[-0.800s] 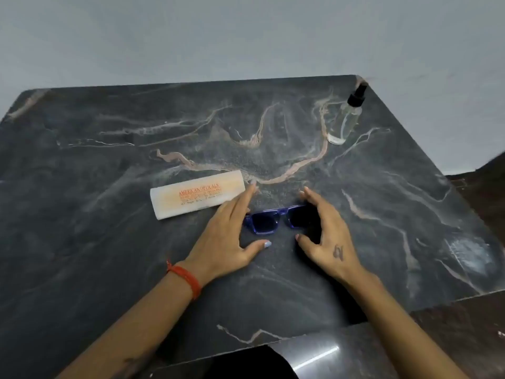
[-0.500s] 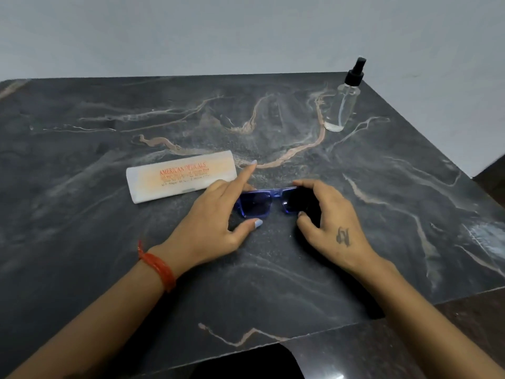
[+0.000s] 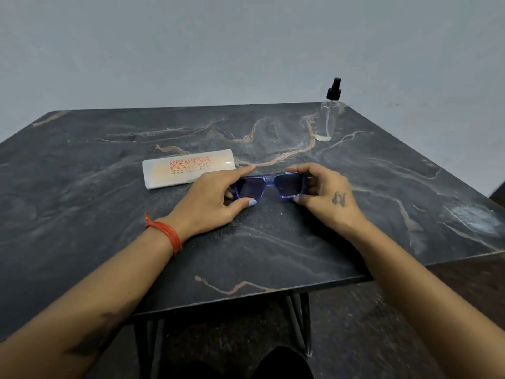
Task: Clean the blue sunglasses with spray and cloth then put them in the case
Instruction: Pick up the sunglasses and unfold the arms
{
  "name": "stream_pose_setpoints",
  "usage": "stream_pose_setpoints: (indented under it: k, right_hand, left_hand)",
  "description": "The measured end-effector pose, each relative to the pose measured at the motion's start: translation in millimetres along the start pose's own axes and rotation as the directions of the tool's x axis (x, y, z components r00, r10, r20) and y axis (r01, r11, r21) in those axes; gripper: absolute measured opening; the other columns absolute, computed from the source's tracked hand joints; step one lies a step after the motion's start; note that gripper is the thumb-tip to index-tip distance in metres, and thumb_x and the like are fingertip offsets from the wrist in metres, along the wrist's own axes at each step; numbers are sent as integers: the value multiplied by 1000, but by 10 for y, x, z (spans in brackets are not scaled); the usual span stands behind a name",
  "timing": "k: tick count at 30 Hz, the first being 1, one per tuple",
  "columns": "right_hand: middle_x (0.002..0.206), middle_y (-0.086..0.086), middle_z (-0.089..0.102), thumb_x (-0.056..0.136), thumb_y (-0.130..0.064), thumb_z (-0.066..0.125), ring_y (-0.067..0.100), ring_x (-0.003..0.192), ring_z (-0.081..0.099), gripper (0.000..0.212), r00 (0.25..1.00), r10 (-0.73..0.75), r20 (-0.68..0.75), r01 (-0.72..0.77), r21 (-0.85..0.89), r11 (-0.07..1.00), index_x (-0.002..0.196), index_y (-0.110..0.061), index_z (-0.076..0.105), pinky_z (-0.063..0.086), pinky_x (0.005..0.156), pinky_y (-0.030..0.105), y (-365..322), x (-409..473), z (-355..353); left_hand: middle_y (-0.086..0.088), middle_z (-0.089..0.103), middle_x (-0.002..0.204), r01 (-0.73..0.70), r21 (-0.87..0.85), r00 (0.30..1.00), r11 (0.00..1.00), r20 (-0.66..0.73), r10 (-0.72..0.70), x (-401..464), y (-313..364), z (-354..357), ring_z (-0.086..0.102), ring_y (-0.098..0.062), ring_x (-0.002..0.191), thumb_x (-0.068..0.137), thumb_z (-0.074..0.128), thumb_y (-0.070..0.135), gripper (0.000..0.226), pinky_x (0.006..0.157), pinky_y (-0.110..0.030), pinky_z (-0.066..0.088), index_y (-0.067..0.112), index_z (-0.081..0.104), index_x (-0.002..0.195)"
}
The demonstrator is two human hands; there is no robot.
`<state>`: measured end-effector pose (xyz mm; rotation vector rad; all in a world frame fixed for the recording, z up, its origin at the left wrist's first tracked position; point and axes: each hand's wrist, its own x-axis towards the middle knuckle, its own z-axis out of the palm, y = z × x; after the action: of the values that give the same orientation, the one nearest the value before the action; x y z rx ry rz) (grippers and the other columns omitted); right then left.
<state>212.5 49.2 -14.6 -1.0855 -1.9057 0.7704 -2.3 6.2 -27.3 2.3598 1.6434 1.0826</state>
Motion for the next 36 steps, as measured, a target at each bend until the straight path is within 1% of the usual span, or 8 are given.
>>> stream_pose_setpoints:
  k: [6,9,15,20,24,29,32,36]
  right_hand:
    - [95,9,68,70,18,66,12,81,63,43,999,44,-5,-38,413,910,106,-6,62,53,73,15,-80,29,-56]
    - [75,1,71,77,15,61,10,72,65,27,996,47,81,-86,575,814,90,-8,66,55,71,21,-99,89,10]
    - [82,-1,71,88,-1,58,5,75,65,17,980,-57,193,-49,501,864,93,-15,67,53,68,18,-235,330,134]
    - [82,1,64,95,-8,49,4,77,64,16,989,-120,83,74,422,904,104,-13,61,53,74,19,-218,407,131]
    - [82,6,60,96,-12,47,19,81,60,15,982,-158,105,123,285,951,101,-14,61,54,78,29,-224,411,160]
    - [73,10,62,94,-15,53,23,67,52,15,967,-224,119,211,113,971,94,-8,66,45,65,37,-230,363,188]
    - [71,24,63,90,-18,61,23,59,49,13,962,-232,147,218,107,970,84,-11,70,37,57,32,-225,325,179]
    - [68,16,68,83,-18,70,24,58,56,7,956,-224,189,210,94,973,82,-12,74,43,56,33,-202,284,149]
  left_hand:
    - [1,70,105,72,-311,996,948,-31,-86,-17,103,-37,66,-19,89,78,75,15,43,80,-29,54,21,62,118]
    - [-4,69,109,136,-507,986,851,-14,-165,-12,163,-60,66,-14,98,77,73,7,41,87,-27,52,16,62,115]
    - [-3,69,104,162,-738,968,655,-11,-251,50,266,-95,68,-15,85,74,68,11,36,70,-19,54,21,61,108]
    - [-2,65,117,163,-728,957,666,-49,-288,143,186,-133,68,-11,93,71,70,19,47,81,-24,55,19,57,117]
    - [2,59,125,129,-688,957,714,-104,-273,174,138,-129,65,-10,101,75,65,31,55,81,-22,54,21,50,127]
    - [5,52,131,89,-629,943,772,-196,-268,174,126,-116,62,-9,105,86,49,40,52,79,-27,55,26,41,136]
    - [3,54,130,54,-556,941,830,-250,-229,152,119,-138,58,-13,112,90,46,41,38,87,-32,52,32,48,127]
    - [0,65,102,36,-334,956,942,-262,-130,115,78,-155,59,-12,99,93,55,22,17,78,-22,50,20,69,100]
